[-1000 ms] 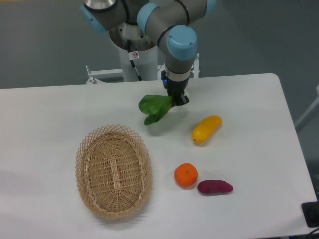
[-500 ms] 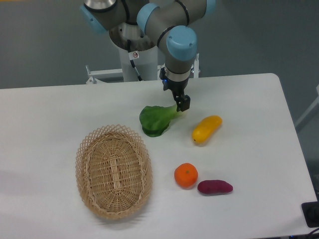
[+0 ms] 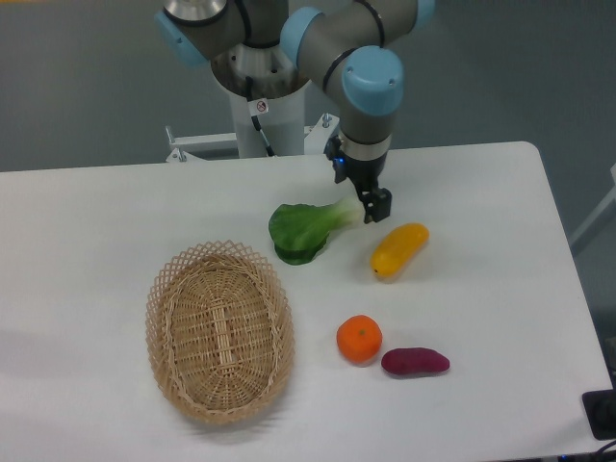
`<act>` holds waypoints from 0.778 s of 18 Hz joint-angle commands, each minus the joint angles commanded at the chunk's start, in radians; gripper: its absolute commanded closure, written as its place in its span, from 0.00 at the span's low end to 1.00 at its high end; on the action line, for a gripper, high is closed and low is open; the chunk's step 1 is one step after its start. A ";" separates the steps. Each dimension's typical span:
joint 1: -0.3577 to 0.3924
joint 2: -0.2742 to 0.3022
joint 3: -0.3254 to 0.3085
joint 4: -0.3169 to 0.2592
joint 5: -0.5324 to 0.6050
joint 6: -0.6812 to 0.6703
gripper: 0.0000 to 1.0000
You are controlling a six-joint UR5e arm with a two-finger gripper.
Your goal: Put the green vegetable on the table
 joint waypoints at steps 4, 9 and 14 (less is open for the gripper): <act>0.000 -0.072 0.097 0.002 0.000 -0.003 0.00; 0.000 -0.133 0.201 -0.003 0.009 -0.003 0.00; 0.009 -0.184 0.278 -0.006 0.014 -0.005 0.00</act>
